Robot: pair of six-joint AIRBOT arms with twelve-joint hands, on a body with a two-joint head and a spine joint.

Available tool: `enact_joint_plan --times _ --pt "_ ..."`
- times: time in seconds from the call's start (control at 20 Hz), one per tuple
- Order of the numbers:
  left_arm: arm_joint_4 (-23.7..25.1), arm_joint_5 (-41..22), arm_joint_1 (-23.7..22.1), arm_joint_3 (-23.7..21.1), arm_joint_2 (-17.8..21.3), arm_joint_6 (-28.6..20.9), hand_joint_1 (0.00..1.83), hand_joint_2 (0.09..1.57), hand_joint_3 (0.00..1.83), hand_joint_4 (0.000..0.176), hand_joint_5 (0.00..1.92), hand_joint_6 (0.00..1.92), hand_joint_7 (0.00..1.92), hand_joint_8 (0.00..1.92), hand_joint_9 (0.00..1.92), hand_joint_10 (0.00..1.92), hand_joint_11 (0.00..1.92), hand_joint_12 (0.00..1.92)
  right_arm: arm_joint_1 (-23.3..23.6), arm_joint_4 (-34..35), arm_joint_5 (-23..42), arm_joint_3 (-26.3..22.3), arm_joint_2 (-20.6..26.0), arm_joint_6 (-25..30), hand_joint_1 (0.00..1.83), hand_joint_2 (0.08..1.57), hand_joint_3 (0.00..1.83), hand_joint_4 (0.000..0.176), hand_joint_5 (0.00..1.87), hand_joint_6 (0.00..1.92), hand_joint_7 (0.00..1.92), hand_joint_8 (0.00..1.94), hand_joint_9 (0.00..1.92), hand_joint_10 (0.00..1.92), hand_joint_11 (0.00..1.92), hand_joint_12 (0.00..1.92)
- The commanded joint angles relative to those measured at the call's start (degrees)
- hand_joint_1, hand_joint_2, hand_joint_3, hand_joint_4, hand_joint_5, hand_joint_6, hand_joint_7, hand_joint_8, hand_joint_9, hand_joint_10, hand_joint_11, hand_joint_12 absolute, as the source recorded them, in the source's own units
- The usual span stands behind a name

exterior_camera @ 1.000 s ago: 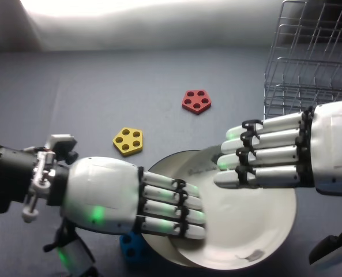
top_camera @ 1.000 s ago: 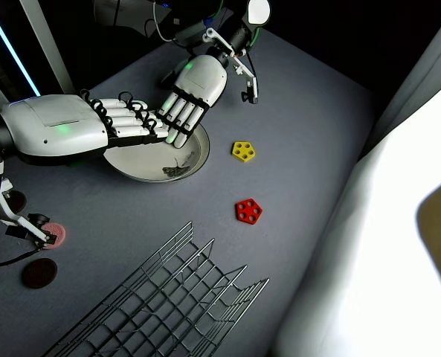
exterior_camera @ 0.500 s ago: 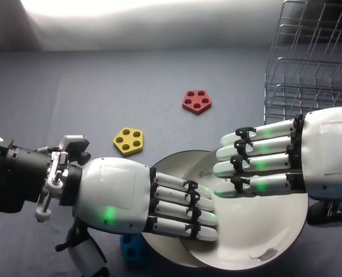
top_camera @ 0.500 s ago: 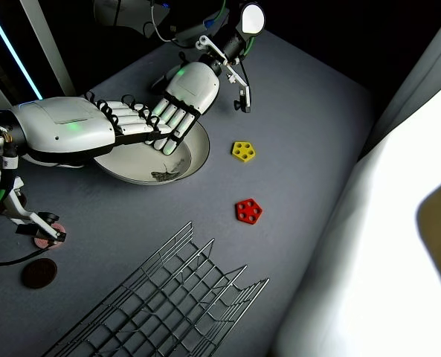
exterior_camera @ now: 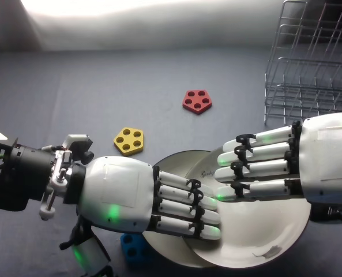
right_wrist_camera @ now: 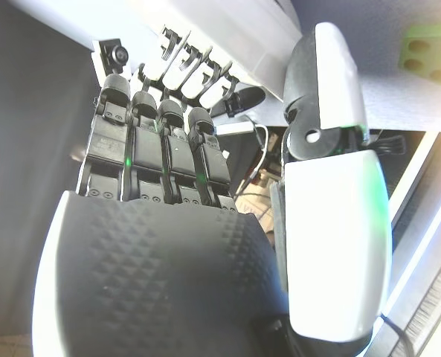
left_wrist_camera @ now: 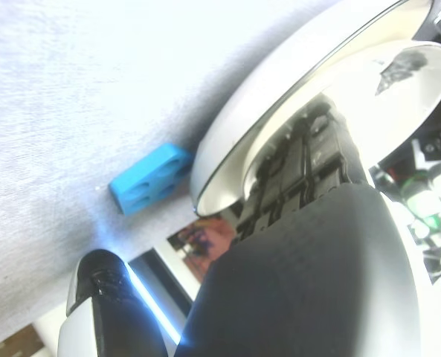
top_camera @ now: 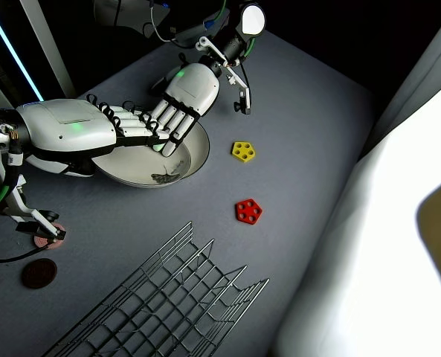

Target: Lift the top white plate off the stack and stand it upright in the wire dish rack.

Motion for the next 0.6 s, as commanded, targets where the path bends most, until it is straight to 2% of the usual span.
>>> enact_joint_plan --times 0.0,0.2,0.3,0.4,0.55 --pt "5.9 4.0 0.4 -0.7 -1.9 -0.3 0.26 0.85 0.00 0.000 0.03 0.01 0.04 0.01 0.03 0.00 0.09 0.01 0.3 2.7 4.0 -0.4 0.9 -0.1 1.27 1.04 0.00 0.000 0.09 0.00 0.05 0.01 0.07 0.01 0.13 0.02" --pt "6.0 4.1 0.3 -0.7 -2.1 -0.6 0.26 0.85 0.00 0.000 0.06 0.01 0.07 0.01 0.05 0.01 0.09 0.01 -0.7 2.7 3.2 -2.1 2.8 -0.1 1.31 1.02 0.00 0.000 0.12 0.01 0.06 0.00 0.10 0.01 0.17 0.03" --pt "6.1 4.2 0.3 -0.7 -2.3 -0.6 0.23 0.85 0.00 0.000 0.02 0.00 0.02 0.00 0.01 0.00 0.06 0.00 -1.3 2.7 2.4 -2.6 3.2 -0.1 1.30 1.03 0.00 0.000 0.14 0.02 0.07 0.01 0.11 0.01 0.17 0.03" --pt "6.2 4.2 0.3 -0.7 -2.4 -0.6 0.24 0.86 0.00 0.000 0.03 0.01 0.04 0.01 0.04 0.01 0.11 0.02 -1.8 2.7 2.2 -3.0 3.7 0.8 1.19 1.05 0.01 0.000 0.07 0.00 0.04 0.00 0.10 0.00 0.17 0.03" --pt "6.4 4.2 0.2 -0.6 -2.4 -0.7 0.22 0.85 0.00 0.000 0.02 0.00 0.03 0.00 0.02 0.00 0.12 0.02 -2.2 2.7 1.6 -4.3 4.4 1.1 1.16 1.04 0.00 0.000 0.06 0.00 0.04 0.00 0.11 0.01 0.19 0.04"
